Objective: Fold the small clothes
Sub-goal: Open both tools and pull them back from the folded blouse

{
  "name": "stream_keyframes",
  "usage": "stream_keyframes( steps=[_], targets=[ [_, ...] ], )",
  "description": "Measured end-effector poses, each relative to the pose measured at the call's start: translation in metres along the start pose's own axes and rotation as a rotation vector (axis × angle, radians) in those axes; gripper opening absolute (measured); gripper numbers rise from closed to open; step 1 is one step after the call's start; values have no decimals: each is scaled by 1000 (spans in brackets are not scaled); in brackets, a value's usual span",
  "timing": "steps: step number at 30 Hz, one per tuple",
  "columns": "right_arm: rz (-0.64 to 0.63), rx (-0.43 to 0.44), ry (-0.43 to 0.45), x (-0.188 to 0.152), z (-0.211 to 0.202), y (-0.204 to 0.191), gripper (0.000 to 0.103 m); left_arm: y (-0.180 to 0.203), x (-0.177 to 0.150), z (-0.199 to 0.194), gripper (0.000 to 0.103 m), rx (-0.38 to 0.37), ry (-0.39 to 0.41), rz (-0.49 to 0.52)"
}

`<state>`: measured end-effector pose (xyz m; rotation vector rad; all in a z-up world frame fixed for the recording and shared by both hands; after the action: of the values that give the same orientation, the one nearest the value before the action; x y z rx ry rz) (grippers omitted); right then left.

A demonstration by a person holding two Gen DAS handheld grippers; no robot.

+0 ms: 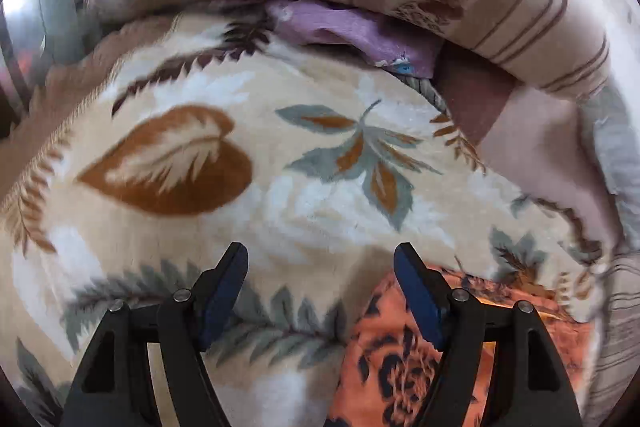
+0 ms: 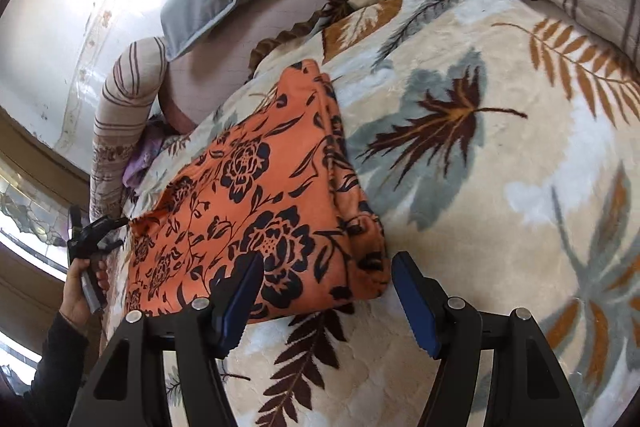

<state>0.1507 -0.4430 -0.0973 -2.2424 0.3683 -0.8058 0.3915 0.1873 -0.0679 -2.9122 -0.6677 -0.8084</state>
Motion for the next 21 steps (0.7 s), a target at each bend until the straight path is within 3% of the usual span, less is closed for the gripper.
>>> stream_keyframes(
  steps=[5,9,13,17,21],
  targets=[
    [66,53,-11,-1,5,7,70,-32,-58,-42,76,-85,9,88],
    [154,97,-5,-12,7,9,70,-35,-112,-67,76,-146,-10,120],
    [296,185,34,-25,1,12,70,-31,-161,-84,76,-212,-21,82],
    [405,251,42,-34,16,5,70,-18,-184,-84,76,-219,-14,56],
    [507,259,80,-26,43,9,70,-9,-187,-73,76,-140,15,76]
  ],
)
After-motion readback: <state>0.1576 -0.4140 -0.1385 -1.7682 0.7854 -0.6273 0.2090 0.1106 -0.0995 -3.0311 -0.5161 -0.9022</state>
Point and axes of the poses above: each gripper's, at about its wrist camera, not at the fingertips, and z roughly the way its jaws point, y to its right, x to its top, the point moved 3 cm from there along z, roughly the way its jaws point, and after that the axes turned 13 degrees about x, right-handed, at the moved point
